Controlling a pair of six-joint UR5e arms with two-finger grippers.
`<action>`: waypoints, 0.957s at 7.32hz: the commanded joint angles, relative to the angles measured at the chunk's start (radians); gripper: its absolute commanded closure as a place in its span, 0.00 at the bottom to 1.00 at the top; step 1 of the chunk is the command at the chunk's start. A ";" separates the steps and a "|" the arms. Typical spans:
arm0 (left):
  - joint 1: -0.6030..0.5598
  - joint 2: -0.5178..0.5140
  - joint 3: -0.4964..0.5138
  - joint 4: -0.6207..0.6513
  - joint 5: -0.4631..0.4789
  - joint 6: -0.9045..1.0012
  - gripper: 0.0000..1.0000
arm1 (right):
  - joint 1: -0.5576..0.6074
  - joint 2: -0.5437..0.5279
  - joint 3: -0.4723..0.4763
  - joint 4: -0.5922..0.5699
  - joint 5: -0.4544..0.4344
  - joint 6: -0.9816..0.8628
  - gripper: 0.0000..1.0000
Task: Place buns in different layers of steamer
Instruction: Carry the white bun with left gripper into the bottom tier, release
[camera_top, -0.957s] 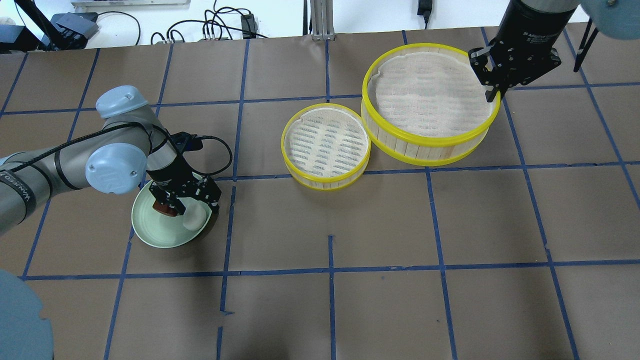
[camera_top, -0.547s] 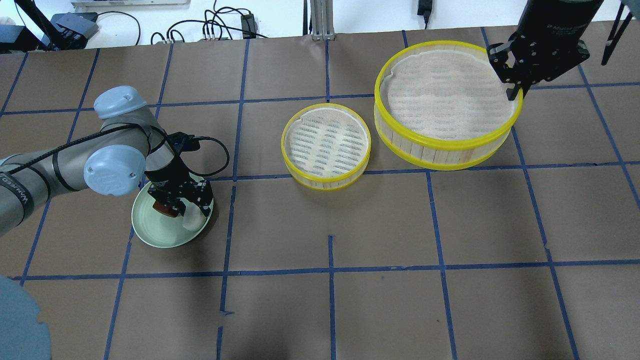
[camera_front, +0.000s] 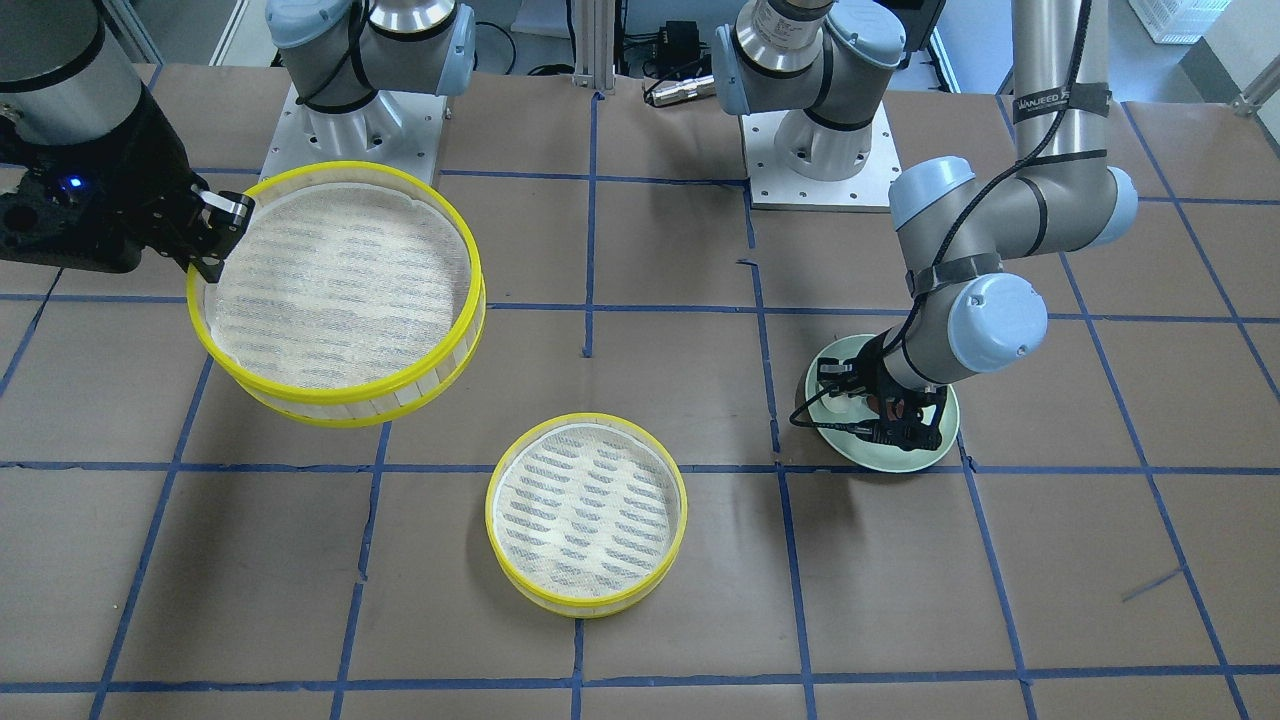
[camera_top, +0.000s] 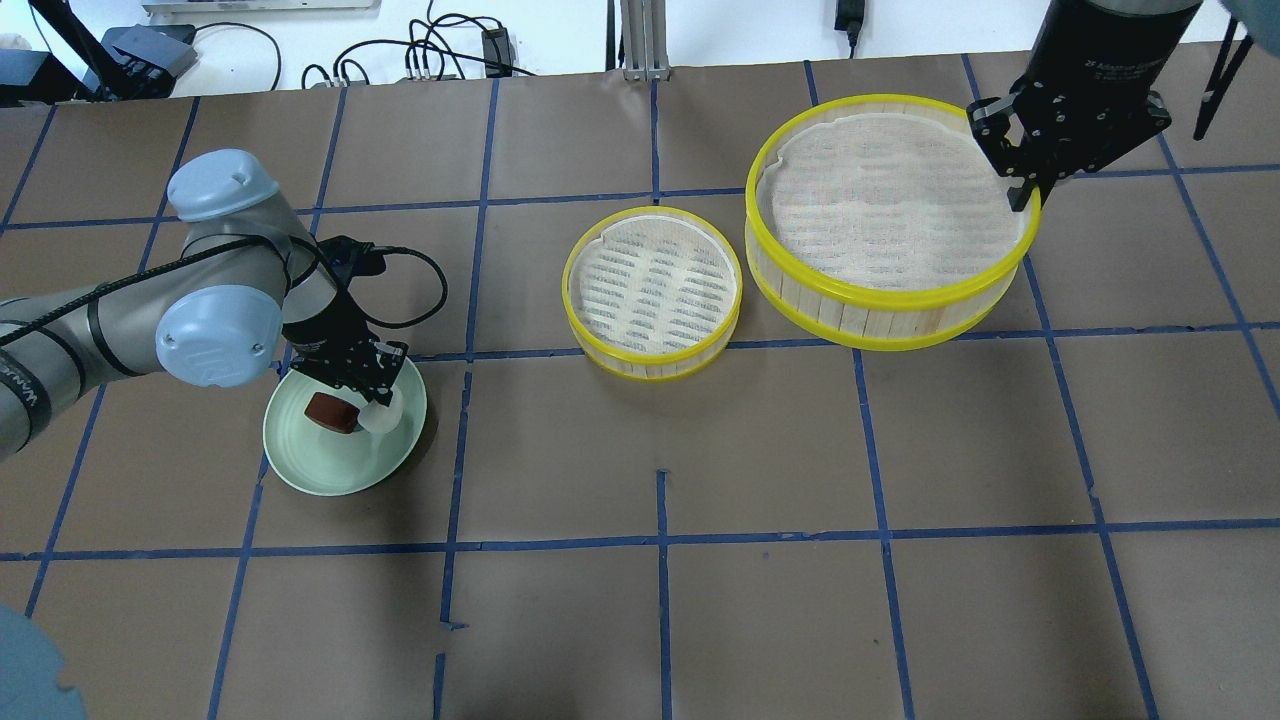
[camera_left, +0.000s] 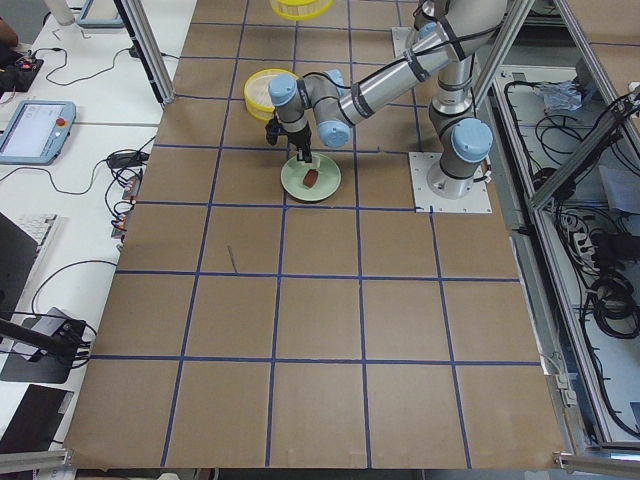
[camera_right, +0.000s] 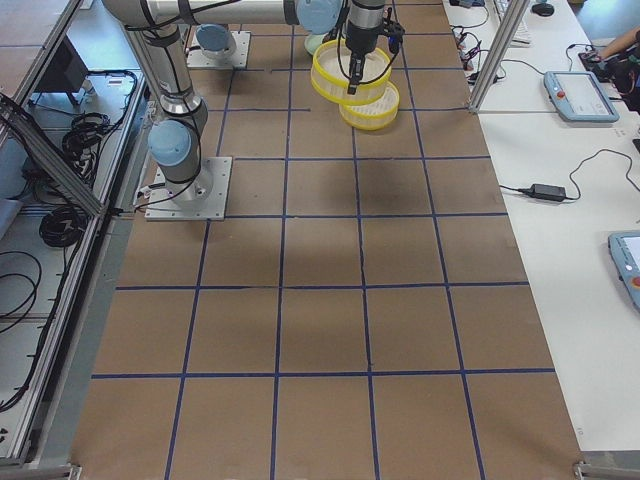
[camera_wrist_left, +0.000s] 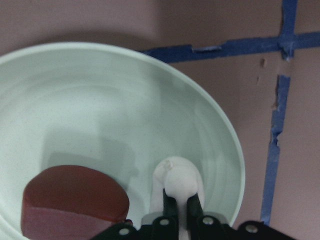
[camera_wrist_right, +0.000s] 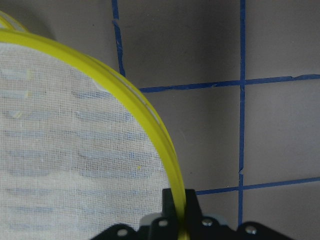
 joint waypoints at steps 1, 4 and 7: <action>-0.089 0.104 0.142 -0.167 -0.016 -0.160 0.99 | 0.002 0.002 0.001 -0.003 -0.003 -0.002 0.96; -0.294 0.028 0.284 -0.048 -0.269 -0.422 0.99 | 0.002 0.002 0.001 -0.006 0.001 0.000 0.96; -0.407 -0.192 0.284 0.340 -0.332 -0.570 0.01 | 0.003 0.003 -0.001 -0.007 -0.002 -0.002 0.96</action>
